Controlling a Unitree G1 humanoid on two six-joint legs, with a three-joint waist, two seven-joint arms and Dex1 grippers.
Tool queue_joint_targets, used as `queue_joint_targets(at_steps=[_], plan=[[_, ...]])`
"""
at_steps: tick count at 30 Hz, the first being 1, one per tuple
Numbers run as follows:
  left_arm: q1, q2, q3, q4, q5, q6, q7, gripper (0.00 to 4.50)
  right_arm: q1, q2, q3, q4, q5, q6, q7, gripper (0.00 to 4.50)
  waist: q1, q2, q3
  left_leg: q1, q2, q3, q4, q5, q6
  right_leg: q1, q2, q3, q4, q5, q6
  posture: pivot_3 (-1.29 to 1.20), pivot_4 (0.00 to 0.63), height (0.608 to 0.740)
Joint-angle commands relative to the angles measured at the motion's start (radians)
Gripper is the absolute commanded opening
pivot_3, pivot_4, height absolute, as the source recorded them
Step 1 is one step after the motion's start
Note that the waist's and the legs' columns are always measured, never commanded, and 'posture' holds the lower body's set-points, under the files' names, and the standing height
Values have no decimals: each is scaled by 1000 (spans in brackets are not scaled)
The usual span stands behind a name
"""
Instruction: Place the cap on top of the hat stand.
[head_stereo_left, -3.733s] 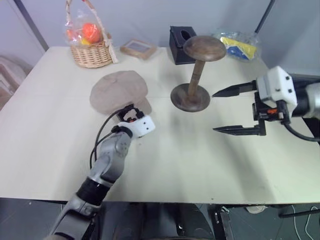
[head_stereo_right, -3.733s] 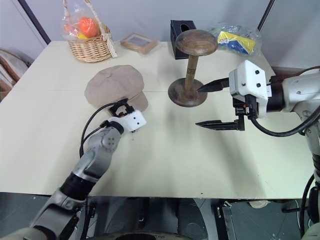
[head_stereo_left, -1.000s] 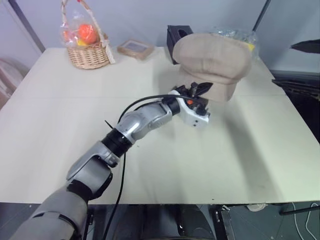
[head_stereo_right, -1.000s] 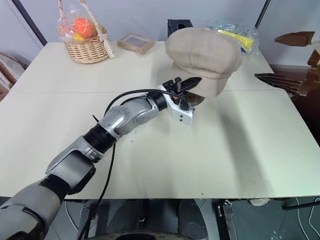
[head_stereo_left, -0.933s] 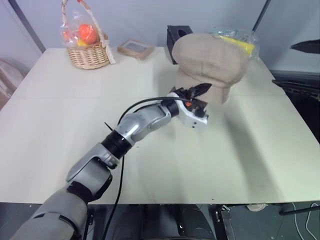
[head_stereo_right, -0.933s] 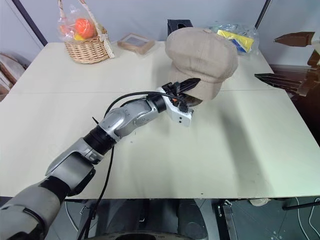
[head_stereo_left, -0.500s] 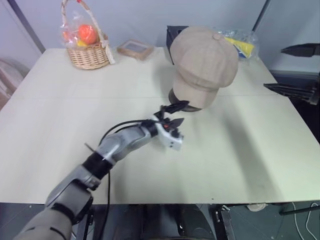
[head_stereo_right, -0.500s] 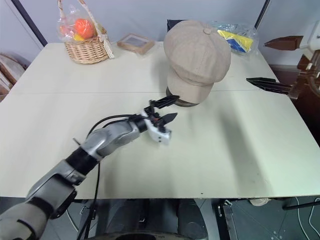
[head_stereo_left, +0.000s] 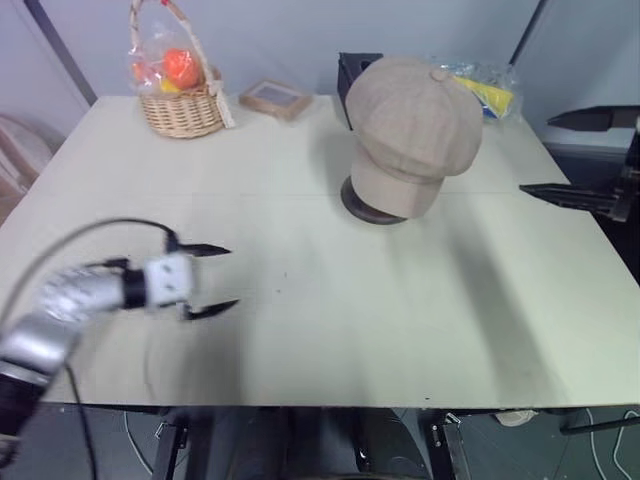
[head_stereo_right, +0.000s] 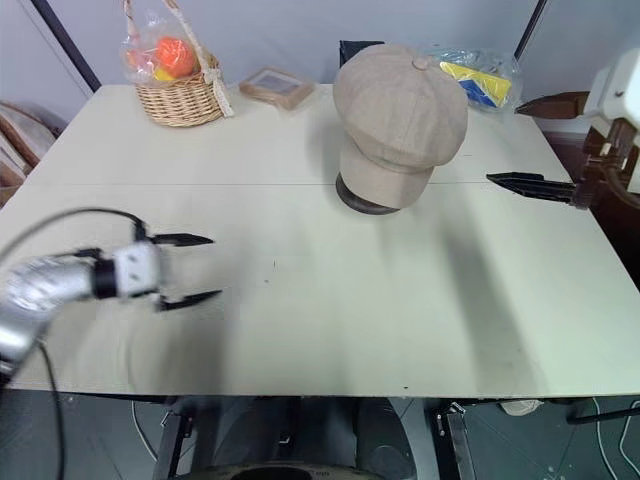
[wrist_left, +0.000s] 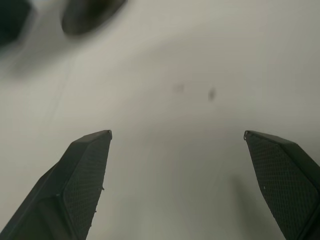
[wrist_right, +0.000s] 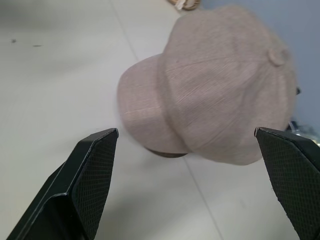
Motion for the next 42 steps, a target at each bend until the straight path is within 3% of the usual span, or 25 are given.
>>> queue_joint_targets(at_steps=[1,6,10,14,17,23,28,42], plan=[[-232,67,109,94,-224,337,-173,4452,-9,-7,-35,-31,38,10,17,4500,-1,0,0,0,0,0,0,0,0,0,1,-1,0,1,2,0,150,740],[-640,57,49,201,-292,630,-391,4452,31,28,-7,-114,13,4,-36,4500,-15,0,0,1,-3,0,1,-1,1,0,2,1,1,0,5,0,150,740],[-720,88,-17,154,-316,699,-515,4452,143,117,36,-308,-50,22,-185,4500,-38,0,0,1,-3,0,0,-1,1,-1,4,2,3,-1,5,0,150,740],[-800,76,-63,147,-362,760,-518,4452,206,293,189,-527,-206,74,-454,4500,-45,-2,1,0,5,0,0,-1,1,-4,8,3,5,-2,4,0,150,740],[-861,53,-94,173,-356,763,-518,4452,211,441,313,-572,-374,84,-656,4500,-42,-2,1,-1,5,0,0,-1,1,-4,9,3,5,-2,3,0,150,740],[-994,-18,-128,271,-327,775,-518,4452,181,614,557,-447,-788,-64,-942,4500,-31,-4,1,-1,4,0,1,0,1,-4,9,3,5,-2,3,0,150,740],[-1071,-61,-141,341,-298,788,-518,4452,155,661,610,-316,-969,-161,-1069,4500,-34,-6,1,-1,3,0,1,0,1,-4,9,3,5,-2,3,0,150,740],[-1124,-108,-90,488,-152,701,-518,4452,95,760,636,5,-1124,-313,-1224,4500,-36,-8,2,-1,4,0,1,0,1,-5,9,4,5,-2,3,0,150,740]])
